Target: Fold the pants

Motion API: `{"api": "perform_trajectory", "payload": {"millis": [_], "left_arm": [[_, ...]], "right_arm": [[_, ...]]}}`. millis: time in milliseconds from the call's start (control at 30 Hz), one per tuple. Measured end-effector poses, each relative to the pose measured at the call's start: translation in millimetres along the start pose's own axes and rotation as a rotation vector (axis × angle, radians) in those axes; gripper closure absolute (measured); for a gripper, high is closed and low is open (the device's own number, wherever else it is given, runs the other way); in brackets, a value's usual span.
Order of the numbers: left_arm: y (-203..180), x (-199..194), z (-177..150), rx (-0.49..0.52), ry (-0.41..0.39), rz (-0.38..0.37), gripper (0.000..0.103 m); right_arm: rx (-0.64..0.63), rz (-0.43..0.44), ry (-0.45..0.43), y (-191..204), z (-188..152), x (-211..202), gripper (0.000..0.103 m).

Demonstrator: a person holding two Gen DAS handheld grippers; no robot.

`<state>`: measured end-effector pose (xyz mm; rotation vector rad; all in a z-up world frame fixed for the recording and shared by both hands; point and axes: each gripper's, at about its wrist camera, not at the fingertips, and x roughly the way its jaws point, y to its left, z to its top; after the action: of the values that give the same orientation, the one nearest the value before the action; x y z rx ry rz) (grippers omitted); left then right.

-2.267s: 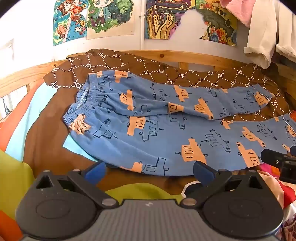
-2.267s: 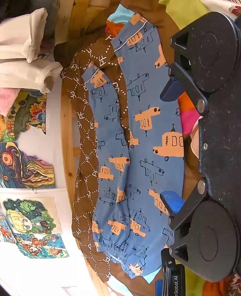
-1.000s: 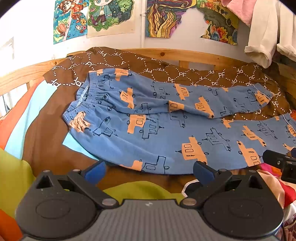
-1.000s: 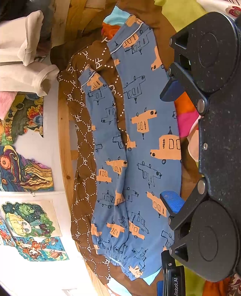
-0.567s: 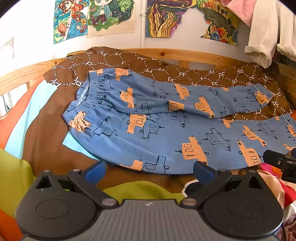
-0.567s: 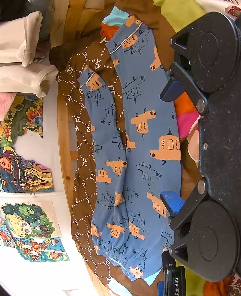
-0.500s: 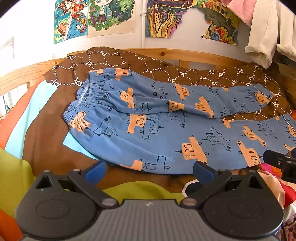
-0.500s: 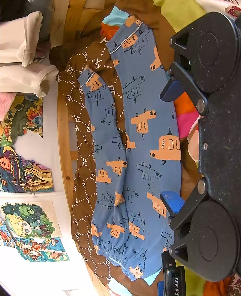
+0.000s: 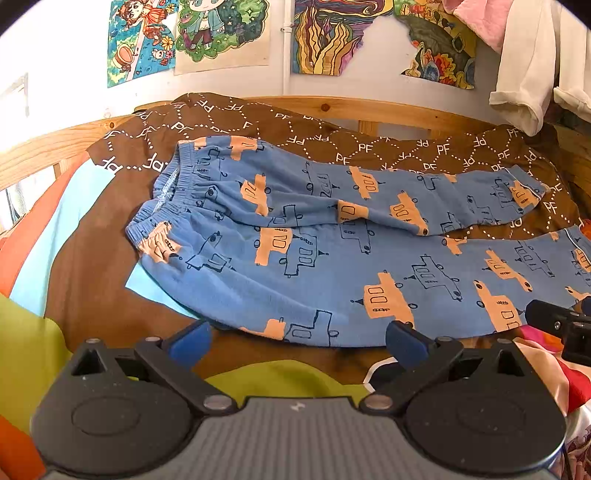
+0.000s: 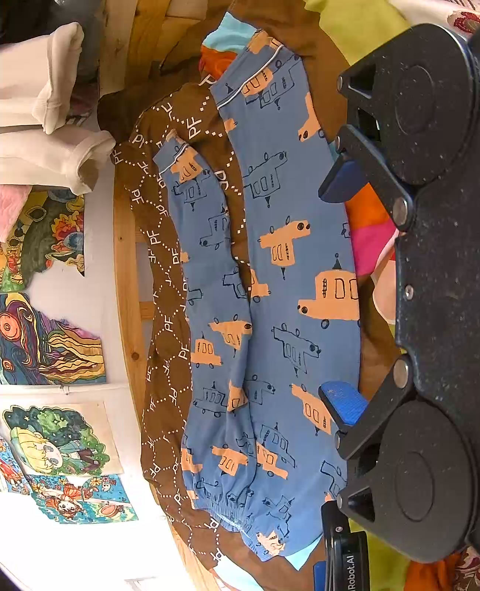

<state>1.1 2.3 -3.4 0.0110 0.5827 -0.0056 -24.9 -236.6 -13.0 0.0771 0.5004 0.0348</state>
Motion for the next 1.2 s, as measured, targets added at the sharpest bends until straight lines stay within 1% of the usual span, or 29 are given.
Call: {"api": "perform_trajectory", "payload": {"millis": [467,600,733,867,1000,1067,1200], "left_arm": [[2,2,-4,-0.007,0.003,0.007,0.000],[6,4,-4,-0.020,0.020,0.005,0.000],[10,8,0,-0.059,0.051,-0.001,0.000],[11,12,10,-0.073,0.074,-0.003,0.000],[5,14,21,-0.030,0.063,0.009,0.000],[1,16,31,-0.021,0.051,0.012,0.000],[-2,17,54,0.009,0.001,0.000,0.000]], "right_arm": [[0.003,0.000,0.008,0,-2,1,0.001],[0.002,0.003,0.008,1,-2,1,0.001],[-0.010,0.023,0.002,2,2,3,0.001],[-0.036,0.053,-0.008,3,16,5,0.001],[-0.088,0.097,-0.001,5,34,7,0.001],[-0.110,0.135,0.019,5,47,10,0.001],[-0.154,0.205,0.063,1,74,17,0.001]]}}
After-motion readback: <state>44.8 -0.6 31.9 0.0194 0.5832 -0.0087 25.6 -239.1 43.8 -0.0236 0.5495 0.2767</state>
